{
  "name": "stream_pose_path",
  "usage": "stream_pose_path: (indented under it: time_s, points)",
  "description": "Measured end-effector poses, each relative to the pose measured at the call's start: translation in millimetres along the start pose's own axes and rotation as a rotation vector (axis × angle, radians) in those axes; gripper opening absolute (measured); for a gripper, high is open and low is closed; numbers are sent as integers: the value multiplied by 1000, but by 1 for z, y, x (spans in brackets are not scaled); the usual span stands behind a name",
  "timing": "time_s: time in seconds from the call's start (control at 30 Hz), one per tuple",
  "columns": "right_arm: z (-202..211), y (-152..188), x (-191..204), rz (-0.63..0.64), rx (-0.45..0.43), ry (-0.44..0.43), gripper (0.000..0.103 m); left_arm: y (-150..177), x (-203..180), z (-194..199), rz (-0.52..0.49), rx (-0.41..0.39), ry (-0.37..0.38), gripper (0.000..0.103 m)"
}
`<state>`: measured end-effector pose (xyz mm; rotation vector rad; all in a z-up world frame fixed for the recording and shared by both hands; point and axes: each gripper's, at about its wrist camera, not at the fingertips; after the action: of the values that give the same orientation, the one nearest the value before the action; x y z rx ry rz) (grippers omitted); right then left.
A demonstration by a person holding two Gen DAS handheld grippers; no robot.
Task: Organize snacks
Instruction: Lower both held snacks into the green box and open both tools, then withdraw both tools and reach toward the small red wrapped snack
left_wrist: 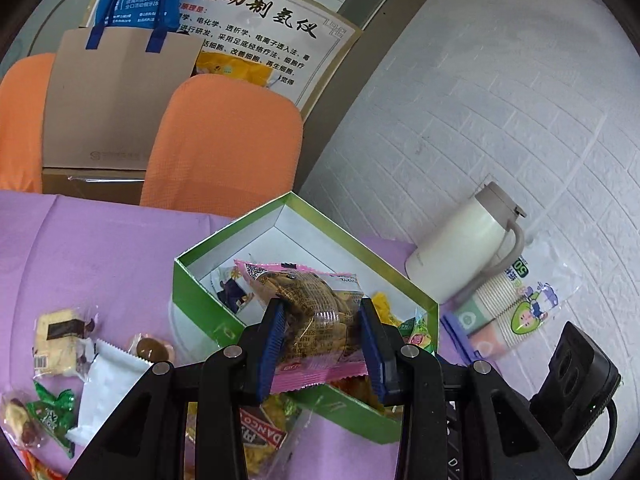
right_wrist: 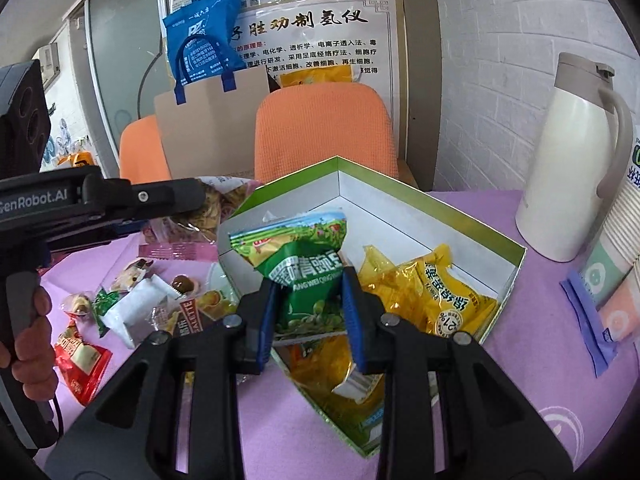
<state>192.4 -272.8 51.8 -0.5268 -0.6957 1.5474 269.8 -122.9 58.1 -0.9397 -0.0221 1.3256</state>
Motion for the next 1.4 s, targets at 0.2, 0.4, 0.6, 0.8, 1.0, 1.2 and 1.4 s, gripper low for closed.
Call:
stream_pose_path:
  time_s: [0.2, 0.4, 0.6, 0.8, 1.0, 1.2, 1.4]
  points:
    - [-20, -7, -7, 11, -2, 50, 37, -14, 3, -27, 4, 22, -28, 38]
    - [-15, 7, -5, 77, -17, 87, 83, -13, 18, -30, 72, -2, -44, 87]
    - [-6, 12, -6, 67, -4, 91, 92, -7, 21, -20, 61, -14, -69, 87]
    - [27, 15, 1, 67, -53, 70, 98, 3, 13, 5, 35, -32, -73, 87]
    - [63, 32, 15, 62, -72, -2, 102, 30, 8, 40, 18, -19, -97, 87]
    - [76, 61, 41, 125, -53, -34, 102, 67, 18, 72, 15, 8, -121, 87]
    - [62, 86, 53, 127, 19, -59, 102, 105, 40, 94, 42, 7, -134, 87]
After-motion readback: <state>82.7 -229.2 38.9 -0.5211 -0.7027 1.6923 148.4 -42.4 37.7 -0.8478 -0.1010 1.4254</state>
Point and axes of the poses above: each gripper's, at about its wrist camera, not at the fingertips, and z roughly against the way its jaws point, x to its left, y to its underside, and after that the axes turned 8 degrees about x, right-handed
